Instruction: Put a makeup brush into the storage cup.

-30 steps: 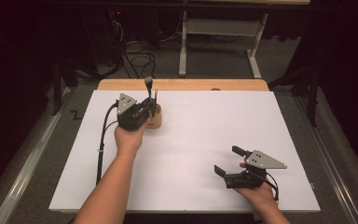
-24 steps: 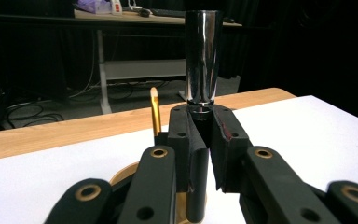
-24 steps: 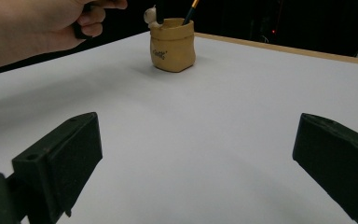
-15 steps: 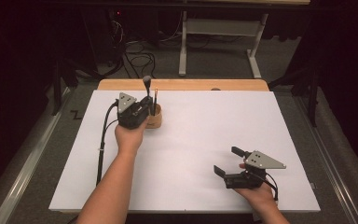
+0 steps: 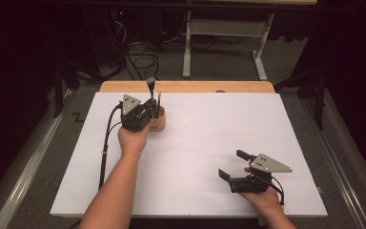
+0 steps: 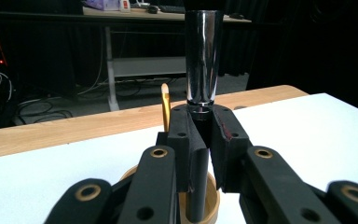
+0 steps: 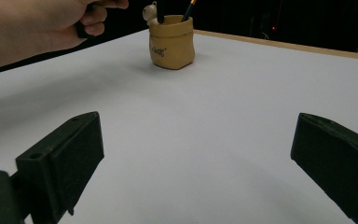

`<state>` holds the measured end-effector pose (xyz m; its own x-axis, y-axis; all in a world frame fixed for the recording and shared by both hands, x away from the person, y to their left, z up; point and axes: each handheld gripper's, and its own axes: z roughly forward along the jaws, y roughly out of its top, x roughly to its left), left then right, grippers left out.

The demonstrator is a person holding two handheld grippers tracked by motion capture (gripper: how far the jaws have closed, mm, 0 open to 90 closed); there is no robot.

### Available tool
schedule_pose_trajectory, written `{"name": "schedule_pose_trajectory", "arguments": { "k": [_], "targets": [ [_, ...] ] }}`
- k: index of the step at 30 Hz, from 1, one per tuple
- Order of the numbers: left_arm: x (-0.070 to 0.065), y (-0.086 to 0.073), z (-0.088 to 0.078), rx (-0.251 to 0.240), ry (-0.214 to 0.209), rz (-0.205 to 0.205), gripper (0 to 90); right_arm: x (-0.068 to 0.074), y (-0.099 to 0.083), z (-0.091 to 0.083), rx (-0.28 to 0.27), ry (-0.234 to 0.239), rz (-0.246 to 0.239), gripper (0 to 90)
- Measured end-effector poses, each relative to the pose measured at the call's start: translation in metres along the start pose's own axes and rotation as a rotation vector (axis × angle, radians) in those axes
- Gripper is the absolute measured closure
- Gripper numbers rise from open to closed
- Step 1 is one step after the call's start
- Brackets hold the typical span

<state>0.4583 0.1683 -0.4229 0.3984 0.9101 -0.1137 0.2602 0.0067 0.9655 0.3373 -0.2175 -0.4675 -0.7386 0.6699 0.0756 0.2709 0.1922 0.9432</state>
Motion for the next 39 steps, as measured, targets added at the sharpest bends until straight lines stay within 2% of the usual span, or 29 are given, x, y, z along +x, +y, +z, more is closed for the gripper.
{"name": "schedule_pose_trajectory", "arguments": {
  "k": [21, 34, 39],
  "targets": [
    [-0.004, -0.007, 0.012, 0.001, 0.014, 0.009, 79.3, 0.0, -0.001, 0.0, -0.001, 0.011, -0.001, 3.5],
    [-0.011, -0.014, 0.021, 0.035, 0.026, 0.023, 79.1, 0.001, -0.001, 0.0, 0.006, 0.013, 0.002, 3.6],
    [-0.012, -0.017, 0.023, 0.059, 0.035, 0.044, 79.1, 0.002, -0.002, 0.001, 0.005, 0.013, 0.0, 3.6]
  ]
}}
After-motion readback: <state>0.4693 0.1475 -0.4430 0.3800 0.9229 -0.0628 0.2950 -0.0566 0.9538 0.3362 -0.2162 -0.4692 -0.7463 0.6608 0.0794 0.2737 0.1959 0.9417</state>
